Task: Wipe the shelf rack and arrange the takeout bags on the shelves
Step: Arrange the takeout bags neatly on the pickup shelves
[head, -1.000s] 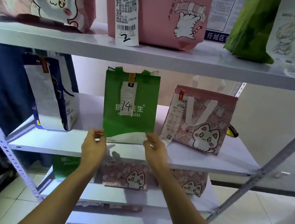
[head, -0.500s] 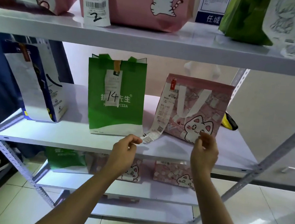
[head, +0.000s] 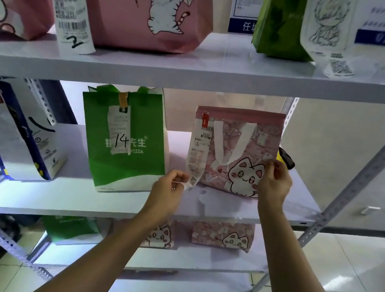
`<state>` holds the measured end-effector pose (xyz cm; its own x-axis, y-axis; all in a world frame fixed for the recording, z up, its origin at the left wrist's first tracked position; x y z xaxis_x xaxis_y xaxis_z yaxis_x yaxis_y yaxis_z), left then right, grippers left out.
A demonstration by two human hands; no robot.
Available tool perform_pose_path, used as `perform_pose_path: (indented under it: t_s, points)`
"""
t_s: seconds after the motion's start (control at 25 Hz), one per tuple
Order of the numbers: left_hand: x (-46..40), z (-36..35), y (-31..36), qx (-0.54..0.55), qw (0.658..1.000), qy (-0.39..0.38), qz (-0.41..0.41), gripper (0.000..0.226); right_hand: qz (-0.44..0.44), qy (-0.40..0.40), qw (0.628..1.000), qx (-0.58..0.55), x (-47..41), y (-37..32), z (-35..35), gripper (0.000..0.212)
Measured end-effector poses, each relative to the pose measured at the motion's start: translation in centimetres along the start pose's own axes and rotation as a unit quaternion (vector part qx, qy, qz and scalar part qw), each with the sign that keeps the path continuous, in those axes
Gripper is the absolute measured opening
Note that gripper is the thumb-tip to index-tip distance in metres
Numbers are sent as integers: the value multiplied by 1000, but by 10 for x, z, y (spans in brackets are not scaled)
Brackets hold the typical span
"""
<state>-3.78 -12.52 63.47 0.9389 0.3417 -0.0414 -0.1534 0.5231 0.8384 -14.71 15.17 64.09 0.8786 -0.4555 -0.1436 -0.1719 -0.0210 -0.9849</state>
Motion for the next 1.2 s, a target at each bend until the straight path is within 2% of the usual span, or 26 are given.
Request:
perform_pose_path:
  t_s: [0.16,0.28,0.44,0.72,0.84,0.96,1.2]
  points:
    - [3,1,15,29,999,14,-9,36,0,-1,1000,-16,12,-13,29,20]
    - [16,-6,30,65,997,-12,-28,43,1,6,1000,-13,35,-28,63,20]
    - [45,-5,57,150,986,-27,-74,19,16,-15,1000,-2,65,-57,95,19]
    - [79,17,69,268,960,30,-73,10,48,-29,998,22,99,-105,128,13]
    - [92,35,70,310,947,51,-71,10,78,-34,996,19,109,-130,127,5]
    - [100,57,74,301,947,77,-77,10,133,-23,991,-23,111,-168,120,12]
    - [107,81,86,292,944,124,-88,10,207,-34,976,-53,51,-281,69,12]
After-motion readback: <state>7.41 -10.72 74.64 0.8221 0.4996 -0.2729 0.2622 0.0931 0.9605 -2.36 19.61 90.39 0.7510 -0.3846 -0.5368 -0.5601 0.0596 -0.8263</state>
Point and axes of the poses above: each hand's wrist, its own x-axis away from the middle knuckle, its own z-axis out of the back of the hand, y = z × x, the point moved 7 cm from there along -x, towards the middle knuckle, and after that the axes turned 6 degrees about -x, right-handed, at the moved point
